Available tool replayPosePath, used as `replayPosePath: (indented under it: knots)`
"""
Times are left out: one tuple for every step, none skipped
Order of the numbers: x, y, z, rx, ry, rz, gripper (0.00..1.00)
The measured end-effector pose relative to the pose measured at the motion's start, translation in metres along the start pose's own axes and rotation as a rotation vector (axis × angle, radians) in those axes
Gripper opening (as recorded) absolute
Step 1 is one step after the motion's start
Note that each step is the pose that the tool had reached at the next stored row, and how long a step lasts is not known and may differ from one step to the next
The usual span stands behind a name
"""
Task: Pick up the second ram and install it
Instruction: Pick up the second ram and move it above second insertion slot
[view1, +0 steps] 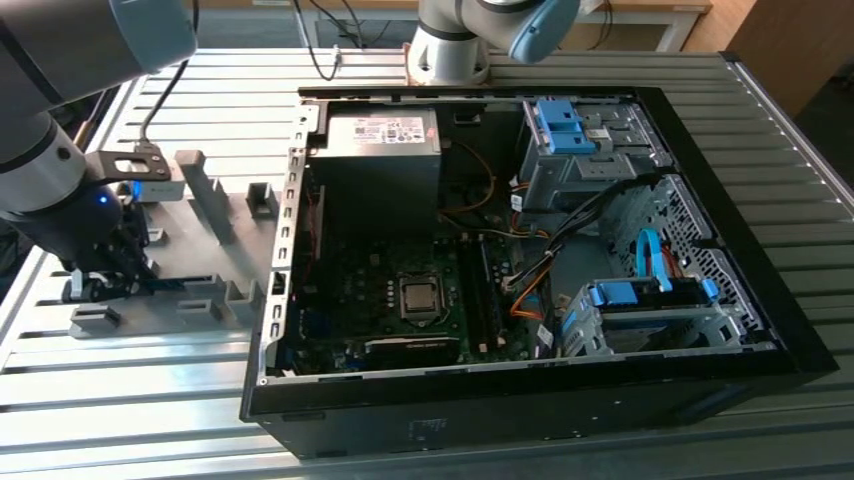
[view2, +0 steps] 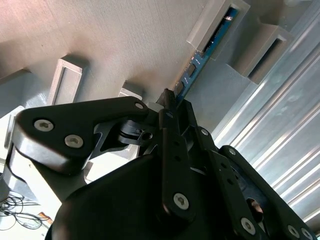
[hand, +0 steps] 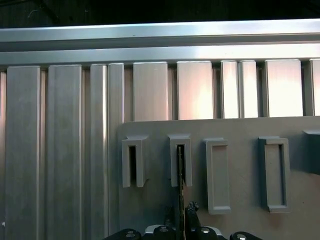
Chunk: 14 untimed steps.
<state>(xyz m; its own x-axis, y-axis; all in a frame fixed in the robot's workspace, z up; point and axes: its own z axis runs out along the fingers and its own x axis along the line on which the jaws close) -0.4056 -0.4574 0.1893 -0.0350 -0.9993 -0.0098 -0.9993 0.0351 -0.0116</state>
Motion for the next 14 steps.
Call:
replayPosePath:
  knots:
    - [0.0, 0.0, 0.0002, 0.0001, -0.0001, 0.0, 0.22]
    - [0.0, 0.0, 0.0002, 0.0001, 0.0, 0.0, 0.22]
    - [0.0, -0.0001, 0.0004, 0.0002, -0.0001, 0.0, 0.22]
    - [0.0, 0.0, 0.0006, 0.0001, -0.0001, 0.0, 0.22]
    - [0.0, 0.0, 0.0008, 0.0001, -0.0001, 0.0, 0.22]
    - [0.0, -0.0001, 0.0009, 0.0002, -0.0002, 0.0, 0.22]
    - [-0.0001, -0.0004, 0.0012, 0.0004, -0.0003, 0.0, 0.22]
    - [-0.0001, -0.0004, 0.0012, 0.0003, -0.0003, 0.0, 0.22]
    - [-0.0002, -0.0004, 0.0011, 0.0001, -0.0001, 0.0, 0.22]
    - [-0.0004, -0.0004, 0.0012, 0.0002, -0.0002, 0.0, 0.22]
    - [-0.0005, -0.0004, 0.0012, 0.0002, -0.0002, 0.0, 0.22]
    - [-0.0005, -0.0004, 0.0012, 0.0002, -0.0002, 0.0, 0.22]
    - [-0.0009, -0.0004, 0.0013, 0.0003, -0.0002, 0.0, 0.22]
    - [-0.0013, -0.0004, 0.0012, 0.0002, -0.0002, 0.0, 0.22]
